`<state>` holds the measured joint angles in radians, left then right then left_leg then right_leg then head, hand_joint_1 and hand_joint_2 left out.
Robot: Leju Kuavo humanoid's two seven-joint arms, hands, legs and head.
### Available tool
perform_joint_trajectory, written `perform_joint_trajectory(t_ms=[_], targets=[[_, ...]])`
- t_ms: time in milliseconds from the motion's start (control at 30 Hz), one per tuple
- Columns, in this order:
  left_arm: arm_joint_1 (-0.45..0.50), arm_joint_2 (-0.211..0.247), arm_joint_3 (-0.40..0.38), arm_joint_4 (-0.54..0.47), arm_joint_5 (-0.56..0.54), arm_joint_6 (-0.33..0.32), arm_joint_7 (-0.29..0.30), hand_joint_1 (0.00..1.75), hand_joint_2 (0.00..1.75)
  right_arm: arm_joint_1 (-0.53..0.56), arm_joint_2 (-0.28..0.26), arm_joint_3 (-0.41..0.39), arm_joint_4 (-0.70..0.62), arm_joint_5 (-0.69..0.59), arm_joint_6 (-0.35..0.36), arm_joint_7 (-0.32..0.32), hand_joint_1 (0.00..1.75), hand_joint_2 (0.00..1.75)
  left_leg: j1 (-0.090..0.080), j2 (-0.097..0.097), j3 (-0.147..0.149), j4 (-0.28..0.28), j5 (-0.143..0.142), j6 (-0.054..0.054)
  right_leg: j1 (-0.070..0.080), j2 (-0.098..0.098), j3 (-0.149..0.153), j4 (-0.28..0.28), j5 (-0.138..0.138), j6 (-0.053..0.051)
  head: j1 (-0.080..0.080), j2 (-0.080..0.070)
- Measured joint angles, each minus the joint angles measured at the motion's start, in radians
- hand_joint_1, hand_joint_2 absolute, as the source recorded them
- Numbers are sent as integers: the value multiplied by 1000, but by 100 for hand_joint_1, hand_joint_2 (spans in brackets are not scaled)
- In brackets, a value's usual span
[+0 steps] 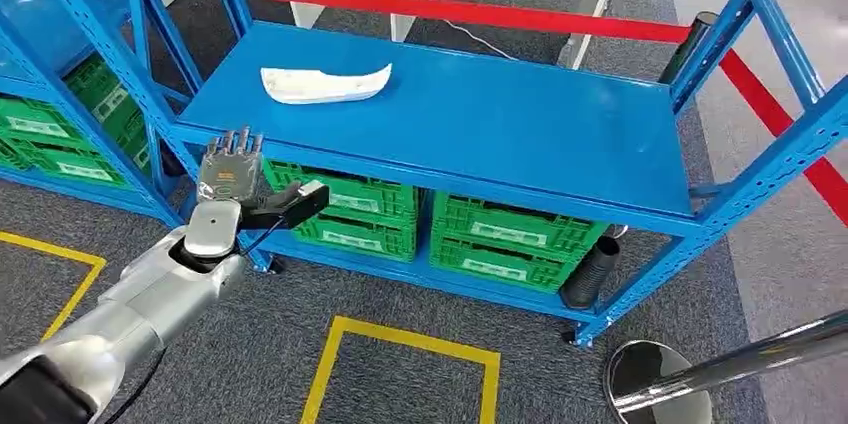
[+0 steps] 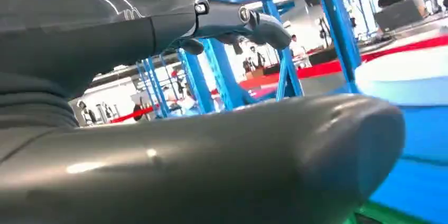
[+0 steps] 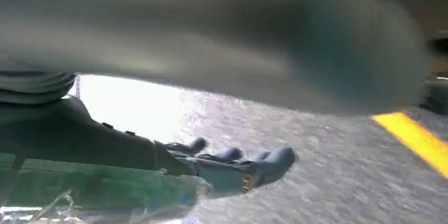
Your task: Take the parts from the cabinet and place them on the table.
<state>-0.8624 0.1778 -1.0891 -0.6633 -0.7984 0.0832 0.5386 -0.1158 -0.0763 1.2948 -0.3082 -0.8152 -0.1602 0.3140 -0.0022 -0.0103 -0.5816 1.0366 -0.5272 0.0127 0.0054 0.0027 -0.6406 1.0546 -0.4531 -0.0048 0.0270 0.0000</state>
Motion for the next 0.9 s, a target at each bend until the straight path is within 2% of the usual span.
perform_joint_trajectory(t_ms=[67, 133, 167, 233, 267, 300, 333, 400, 433, 467, 500, 567, 633, 667, 733, 767, 800, 833, 867, 900], targets=[[4, 1, 0, -5, 0, -1, 1, 0, 0, 2, -1, 0, 0, 0, -1, 0, 0, 0, 3, 2, 1, -7, 0, -10, 3, 4, 1, -9, -7, -5, 0, 0], [2, 5, 3, -11, -1, -1, 3, 0, 0, 4, -1, 0, 0, 0, -1, 2, 0, 0, 1, 2, 4, 0, -12, -22, -10, 3, 24, -35, -2, -14, -2, 0], [1, 6, 2, -14, -1, -2, 3, 0, 0, 1, -1, 0, 0, 0, -3, 3, 0, 0, 4, 2, -12, 40, -33, -29, -12, 2, 34, -40, -5, -19, -7, 0], [6, 9, 2, -14, -1, -8, 3, 0, 0, -1, -1, 0, 0, 0, -3, 3, 0, 0, 10, 2, -83, 181, -85, -40, -16, 2, 47, -41, -12, -23, -8, 0], [13, 10, 1, -14, -1, -9, 4, 0, 0, 1, 0, 0, 0, 0, -3, 3, 0, 0, 13, 2, -122, 245, -98, -46, -18, 2, 53, -41, -18, -22, -9, 0], [17, 11, 1, -15, -1, -10, 5, 0, 0, 2, 0, 0, 0, 0, -3, 3, 0, 0, 18, 2, -145, 267, -87, -51, -19, 3, 60, -40, -23, -20, -9, 0], [19, 12, 1, -16, -1, -10, 6, 0, 0, 4, 0, 0, 0, 0, -3, 4, 0, 0, 21, 2, -143, 244, -53, -54, -21, 4, 67, -40, -29, -17, -9, 0], [16, 14, 1, -21, -1, -10, 8, 0, 0, 4, 0, 0, 0, 0, -3, 4, 0, 0, 28, 2, -91, 103, 52, -59, -26, 4, 84, -35, -44, -8, -10, 0], [14, 16, 2, -23, -1, -11, 8, 0, 0, 3, 0, 0, -1, 0, -3, 4, 0, 0, 30, 3, -64, 29, 84, -61, -27, 4, 91, -32, -53, -1, -10, 0], [13, 16, 0, -23, -1, -12, 9, 0, 0, 1, 0, 1, -1, 0, -3, 4, 0, 0, 20, 1, -53, 26, 64, -59, -22, 6, 92, -30, -59, 8, -14, 0], [10, 17, 1, -26, -1, -13, 9, 0, 0, -1, 0, 1, -2, 0, -3, 4, 0, 0, 21, 2, -37, -2, 43, -40, -22, 5, 88, -26, -62, 16, -16, 0], [15, 18, 1, -30, -1, -18, 9, 0, 0, 1, 0, 1, -2, 0, -3, 7, 0, 0, 17, 1, -42, 4, 42, -26, -24, 3, 91, -36, -60, 27, -11, 0], [14, 22, 3, -31, -1, -19, 9, 0, 0, 1, 0, 1, -2, 0, -3, 7, 0, 0, 24, 1, -37, -1, 43, -12, -26, 1, 91, -29, -72, 38, -11, 0], [11, 24, 3, -36, -1, -19, 9, 0, 0, -1, 0, 1, -3, 0, -3, 7, 0, 0, 24, 1, -36, -2, 39, -6, -26, 1, 71, 11, -91, 40, -5, 0], [11, 24, 2, -39, -1, -19, 9, 0, 0, -2, 0, 1, -3, 0, -3, 7, 0, 0, 22, 1, -34, -2, 34, 2, -25, 1, -14, 156, -144, 41, 0, 0], [13, 24, 2, -39, -1, -19, 9, 0, 0, 0, 0, 1, -3, 0, -3, 7, 0, 0, 20, 1, -31, -1, 30, 5, -24, 1, -57, 224, -161, 40, 2, 0], [18, 24, 2, -39, -1, -20, 9, 0, 0, 2, 0, 1, -3, 0, -3, 7, 0, 0, 18, 1, -26, -1, 26, 7, -24, 1, -87, 261, -156, 39, 2, 0], [21, 25, 2, -39, -1, -20, 9, 0, 0, 5, 0, 1, -3, 0, -3, 7, 0, 0, 16, 1, -19, -1, 20, 8, -24, 1, -95, 252, -126, 36, 2, 0], [21, 25, 2, -39, -1, -20, 9, 0, 0, 5, 0, 1, -3, 0, -3, 7, 0, 0, 14, 0, -8, -1, 13, 7, -22, 1, -82, 200, -74, 31, 3, 0], [20, 25, 2, -40, -1, -20, 9, 0, 0, 4, -1, 1, -3, 0, -3, 7, 0, 0, 12, 0, 3, -1, 6, 5, -21, 1, -57, 127, -19, 25, 3, 0]])
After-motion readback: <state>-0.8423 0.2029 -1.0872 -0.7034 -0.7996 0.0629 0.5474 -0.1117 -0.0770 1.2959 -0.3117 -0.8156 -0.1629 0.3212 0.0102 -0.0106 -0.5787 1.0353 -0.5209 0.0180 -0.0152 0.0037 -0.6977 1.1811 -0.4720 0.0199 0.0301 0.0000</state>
